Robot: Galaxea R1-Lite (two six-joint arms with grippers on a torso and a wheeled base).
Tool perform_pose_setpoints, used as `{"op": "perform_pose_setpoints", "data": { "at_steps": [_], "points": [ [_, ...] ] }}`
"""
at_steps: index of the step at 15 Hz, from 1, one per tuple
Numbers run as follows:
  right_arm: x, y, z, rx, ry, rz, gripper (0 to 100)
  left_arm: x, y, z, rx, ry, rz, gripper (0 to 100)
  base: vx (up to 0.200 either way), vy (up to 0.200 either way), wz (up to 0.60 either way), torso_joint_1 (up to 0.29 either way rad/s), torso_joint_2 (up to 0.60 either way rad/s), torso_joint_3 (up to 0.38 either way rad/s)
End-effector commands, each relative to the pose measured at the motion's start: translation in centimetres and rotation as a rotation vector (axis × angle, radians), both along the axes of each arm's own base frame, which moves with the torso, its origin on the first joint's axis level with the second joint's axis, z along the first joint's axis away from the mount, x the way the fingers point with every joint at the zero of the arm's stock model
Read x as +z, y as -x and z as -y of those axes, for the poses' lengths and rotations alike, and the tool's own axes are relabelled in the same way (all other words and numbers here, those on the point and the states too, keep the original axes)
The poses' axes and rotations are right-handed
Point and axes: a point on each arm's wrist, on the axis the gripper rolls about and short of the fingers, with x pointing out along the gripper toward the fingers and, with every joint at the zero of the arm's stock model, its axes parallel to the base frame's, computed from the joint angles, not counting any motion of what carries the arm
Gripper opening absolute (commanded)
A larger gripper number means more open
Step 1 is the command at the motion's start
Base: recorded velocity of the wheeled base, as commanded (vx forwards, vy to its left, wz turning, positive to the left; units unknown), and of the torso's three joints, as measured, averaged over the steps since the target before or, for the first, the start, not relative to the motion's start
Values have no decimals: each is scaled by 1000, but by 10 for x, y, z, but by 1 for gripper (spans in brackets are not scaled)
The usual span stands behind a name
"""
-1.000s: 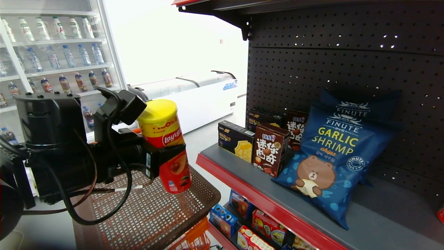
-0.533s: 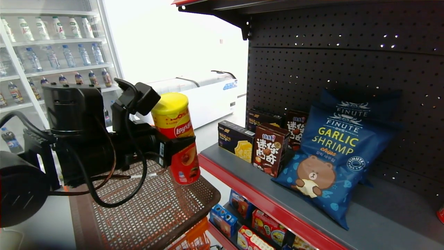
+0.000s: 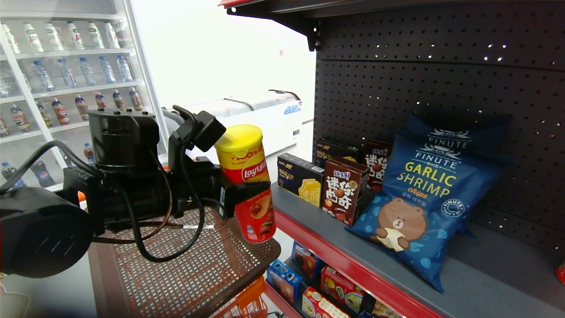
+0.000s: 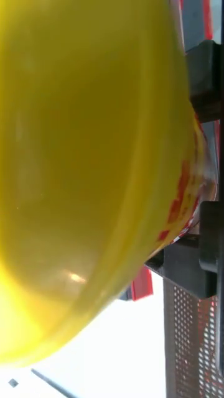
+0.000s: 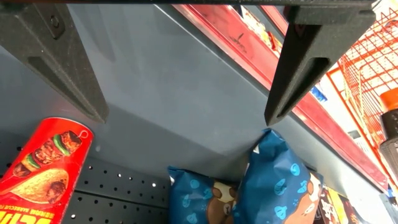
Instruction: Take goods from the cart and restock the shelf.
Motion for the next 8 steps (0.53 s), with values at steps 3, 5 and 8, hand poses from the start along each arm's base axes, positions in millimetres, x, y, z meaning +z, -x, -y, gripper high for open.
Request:
{"op": "perform_pose_setpoints", "data": {
  "at_steps": [3,5,8],
  "points": [
    [0,0,0,0,0,0,100,-2,4,9,-47,1,-5,0,0,0,0,0,0,0],
    [0,0,0,0,0,0,100,-3,9,14,-72,0,-11,0,0,0,0,0,0,0],
    [0,0,0,0,0,0,100,-3,19,28,-127,-1,-14,0,0,0,0,0,0,0]
  ]
}}
